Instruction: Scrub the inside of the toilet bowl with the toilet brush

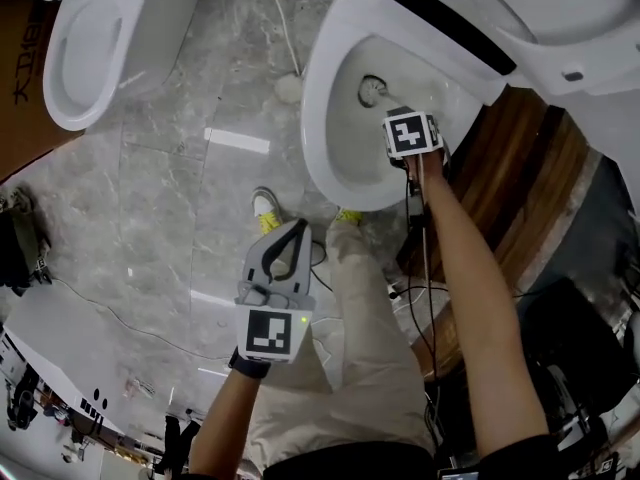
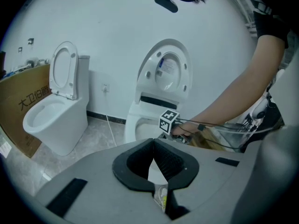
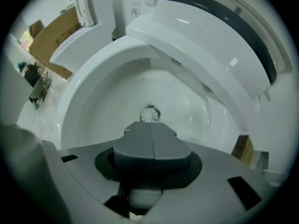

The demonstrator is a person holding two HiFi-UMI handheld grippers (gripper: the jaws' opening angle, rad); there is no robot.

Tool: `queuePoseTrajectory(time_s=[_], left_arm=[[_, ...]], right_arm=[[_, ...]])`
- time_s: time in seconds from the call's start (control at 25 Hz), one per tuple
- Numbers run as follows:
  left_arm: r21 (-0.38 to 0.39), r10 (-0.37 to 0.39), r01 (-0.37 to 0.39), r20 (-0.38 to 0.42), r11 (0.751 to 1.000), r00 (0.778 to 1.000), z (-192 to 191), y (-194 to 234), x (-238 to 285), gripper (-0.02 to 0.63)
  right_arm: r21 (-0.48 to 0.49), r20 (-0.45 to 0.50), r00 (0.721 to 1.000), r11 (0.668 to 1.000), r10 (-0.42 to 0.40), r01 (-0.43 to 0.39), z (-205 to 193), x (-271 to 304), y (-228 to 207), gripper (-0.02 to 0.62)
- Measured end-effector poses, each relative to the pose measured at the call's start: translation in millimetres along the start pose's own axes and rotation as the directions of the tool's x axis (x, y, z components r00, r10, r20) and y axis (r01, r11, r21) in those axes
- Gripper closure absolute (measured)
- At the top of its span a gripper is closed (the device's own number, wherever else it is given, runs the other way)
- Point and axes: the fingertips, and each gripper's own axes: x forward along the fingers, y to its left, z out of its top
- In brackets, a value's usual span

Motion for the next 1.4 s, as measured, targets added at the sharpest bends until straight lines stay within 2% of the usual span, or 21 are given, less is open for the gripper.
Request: queuePoseTrajectory(time_s=[0.08, 0.2, 0.28, 0.36, 0.44, 0.56, 0.64, 0.76, 0.84, 1.0, 1.12, 1.24, 1.4], left_arm=[[0.006, 0.007, -0.007, 0.024, 1.000, 1.000, 17.5, -3.2, -11.4, 0.587], [0.010, 0.014, -0.015, 0.034, 1.000, 0.999, 39.6, -8.4, -32.8, 0.586], [0.038, -0.004, 0.004, 0.006, 0.999, 1.000, 52.6, -19.9, -51.0, 0.586], [0.075, -0.020, 0.021, -0.014, 0.997, 1.000, 67.7, -36.0, -71.5, 0.587], [0.110, -0.023, 0.025, -0.020, 0.994, 1.000, 83.9, -47.7, -89.6, 0.587], [0.160, -0.025, 0.028, -0.018, 0.987, 1.000, 116.8, -62.0, -118.4, 0.587], [0.198, -0.035, 0.033, 0.007, 0.980, 0.999, 148.1, -71.1, -135.9, 0.586], [0.250, -0.022, 0.012, 0.037, 0.968, 0.999, 184.3, -77.6, -155.4, 0.586], [0.278, -0.012, -0.003, 0.051, 0.960, 0.999, 201.2, -82.4, -167.6, 0.586], [0.353, -0.031, -0.003, 0.092, 0.936, 0.995, 234.0, -98.5, -197.9, 0.586], [0.380, -0.016, -0.026, 0.106, 0.925, 0.994, 248.4, -100.7, -229.2, 0.586], [0.334, 0.035, -0.075, 0.123, 0.940, 0.992, 252.6, -87.7, -267.8, 0.586], [0.342, 0.038, -0.094, 0.167, 0.935, 0.985, 272.3, -81.0, -291.3, 0.586]], right_arm=[[0.055, -0.049, 0.999, 0.998, -0.013, 0.016, -24.1, -23.6, -6.8, 0.437], [0.029, -0.007, 0.998, 0.998, 0.059, -0.058, -39.1, -60.4, 17.2, 0.437], [0.037, -0.096, 0.991, 0.995, 0.092, -0.089, -75.5, -95.6, 31.5, 0.437], [0.021, -0.121, 0.982, 0.989, 0.147, -0.146, -101.7, -130.3, 51.5, 0.437], [-0.042, -0.071, 0.981, 0.983, 0.178, -0.181, -109.6, -158.0, 68.9, 0.437], [-0.133, 0.074, 0.986, 0.981, 0.152, -0.141, -105.9, -206.0, 72.8, 0.437], [-0.063, 0.142, 0.980, 0.990, 0.137, -0.129, -105.4, -245.8, 59.8, 0.437], [0.095, 0.175, 0.967, 0.975, 0.184, -0.202, -119.9, -306.8, 46.6, 0.437], [0.139, 0.235, 0.952, 0.963, 0.195, -0.231, -126.7, -354.1, 38.0, 0.437], [0.206, 0.396, 0.907, 0.949, 0.143, -0.239, -134.7, -445.9, 12.5, 0.437], [0.211, 0.439, 0.894, 0.955, 0.096, -0.206, -151.5, -496.5, 7.0, 0.437], [0.167, 0.461, 0.887, 0.978, 0.034, -0.125, -165.1, -544.0, 4.1, 0.437], [0.176, 0.534, 0.844, 0.983, -0.049, -0.054, -170.4, -606.4, -6.5, 0.437]])
